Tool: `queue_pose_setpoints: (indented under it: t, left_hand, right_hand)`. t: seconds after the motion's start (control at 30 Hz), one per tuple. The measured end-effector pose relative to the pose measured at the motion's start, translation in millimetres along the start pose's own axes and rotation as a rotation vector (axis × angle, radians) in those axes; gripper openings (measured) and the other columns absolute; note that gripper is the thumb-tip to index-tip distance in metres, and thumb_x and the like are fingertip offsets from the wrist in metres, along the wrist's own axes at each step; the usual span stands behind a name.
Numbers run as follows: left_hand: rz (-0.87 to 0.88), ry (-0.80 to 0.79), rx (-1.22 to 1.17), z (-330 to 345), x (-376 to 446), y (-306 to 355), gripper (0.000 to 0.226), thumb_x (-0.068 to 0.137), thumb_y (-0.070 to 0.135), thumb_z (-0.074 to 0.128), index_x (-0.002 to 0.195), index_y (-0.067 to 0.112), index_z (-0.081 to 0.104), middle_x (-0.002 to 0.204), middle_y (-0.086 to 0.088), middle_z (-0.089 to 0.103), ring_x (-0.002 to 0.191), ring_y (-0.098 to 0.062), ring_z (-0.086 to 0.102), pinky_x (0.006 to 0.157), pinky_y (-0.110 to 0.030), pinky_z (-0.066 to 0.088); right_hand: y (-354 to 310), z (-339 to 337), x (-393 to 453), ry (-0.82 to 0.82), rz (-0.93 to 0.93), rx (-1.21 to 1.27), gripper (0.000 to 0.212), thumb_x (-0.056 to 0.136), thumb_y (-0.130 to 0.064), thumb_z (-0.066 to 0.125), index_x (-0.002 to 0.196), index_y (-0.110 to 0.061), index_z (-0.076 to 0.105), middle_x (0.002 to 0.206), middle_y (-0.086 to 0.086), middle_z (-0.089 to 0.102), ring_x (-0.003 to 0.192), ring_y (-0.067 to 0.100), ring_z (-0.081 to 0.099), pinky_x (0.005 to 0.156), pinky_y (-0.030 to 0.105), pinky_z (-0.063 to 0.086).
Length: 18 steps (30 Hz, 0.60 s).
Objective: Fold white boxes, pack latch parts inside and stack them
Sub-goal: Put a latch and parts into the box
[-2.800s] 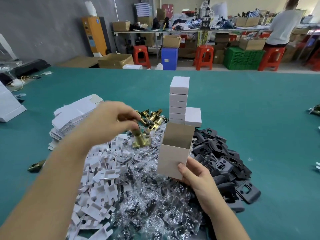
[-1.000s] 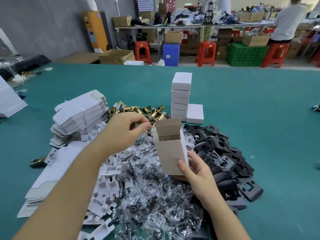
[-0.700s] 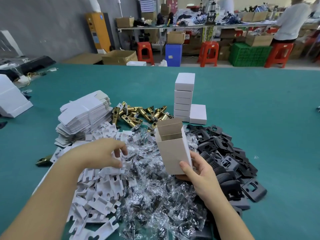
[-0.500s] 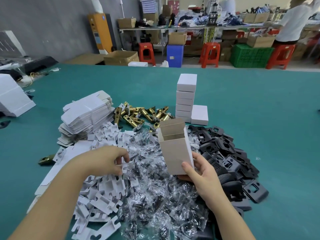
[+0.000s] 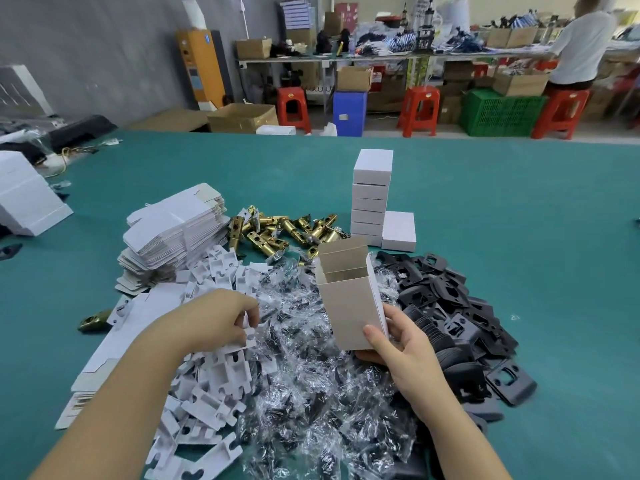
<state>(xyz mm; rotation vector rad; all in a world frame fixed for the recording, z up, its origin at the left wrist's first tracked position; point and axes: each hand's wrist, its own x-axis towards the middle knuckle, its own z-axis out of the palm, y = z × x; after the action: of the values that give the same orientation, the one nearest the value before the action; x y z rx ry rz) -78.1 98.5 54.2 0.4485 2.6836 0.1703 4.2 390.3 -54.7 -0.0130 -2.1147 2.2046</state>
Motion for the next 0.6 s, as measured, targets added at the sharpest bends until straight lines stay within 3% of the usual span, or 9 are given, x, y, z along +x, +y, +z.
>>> queue_pose_setpoints:
  t: [0.13, 0.3, 0.4, 0.53, 0.6]
  left_hand:
    - [0.017, 0.047, 0.049, -14, -3, 8, 0.02, 0.096, 0.022, 0.068, 0.11, 0.036, 0.068, 0.088, 0.016, 0.057, 0.074, 0.001, 0.053, 0.06, -0.018, 0.038]
    - [0.092, 0.264, -0.045, -33, -9, 30, 0.015, 0.098, 0.026, 0.066, 0.089, 0.037, 0.067, 0.084, 0.016, 0.068, 0.069, -0.001, 0.061, 0.062, -0.022, 0.052]
    - [0.188, 0.353, -0.209, -43, -15, 41, 0.015, 0.094, 0.024, 0.071, 0.084, 0.035, 0.07, 0.075, 0.022, 0.067, 0.064, 0.006, 0.059, 0.055, -0.011, 0.045]
    - [0.33, 0.528, -0.454, -62, -23, 58, 0.015, 0.09, 0.02, 0.076, 0.08, 0.031, 0.073, 0.071, 0.015, 0.071, 0.054, -0.003, 0.059, 0.05, -0.018, 0.049]
    - [0.398, 0.635, -0.558, -68, -23, 69, 0.016, 0.088, 0.017, 0.078, 0.08, 0.03, 0.074, 0.072, 0.013, 0.074, 0.059, -0.005, 0.066, 0.053, -0.017, 0.052]
  right_hand:
    - [0, 0, 0, -0.002, -0.001, 0.01, 0.045, 0.087, -0.038, 0.072, 0.131, -0.03, 0.063, 0.123, -0.005, 0.073, 0.114, 0.018, 0.069, 0.097, 0.047, 0.058]
    - [1, 0, 1, 0.001, 0.006, 0.022, 0.041, 0.092, -0.031, 0.071, 0.132, -0.029, 0.062, 0.123, -0.005, 0.073, 0.114, 0.017, 0.07, 0.097, 0.043, 0.058]
    - [3, -1, 1, 0.002, 0.019, 0.053, 0.036, 0.097, -0.022, 0.07, 0.132, -0.029, 0.062, 0.123, -0.002, 0.073, 0.114, 0.02, 0.07, 0.091, 0.035, 0.06]
    - [3, -1, 2, -0.007, 0.027, 0.079, 0.039, 0.097, -0.023, 0.07, 0.134, -0.028, 0.062, 0.124, -0.001, 0.072, 0.113, 0.02, 0.07, 0.087, 0.031, 0.061]
    - [3, -1, 1, -0.01, 0.033, 0.099, 0.038, 0.098, -0.021, 0.069, 0.135, -0.027, 0.062, 0.124, 0.001, 0.072, 0.113, 0.021, 0.071, 0.087, 0.033, 0.061]
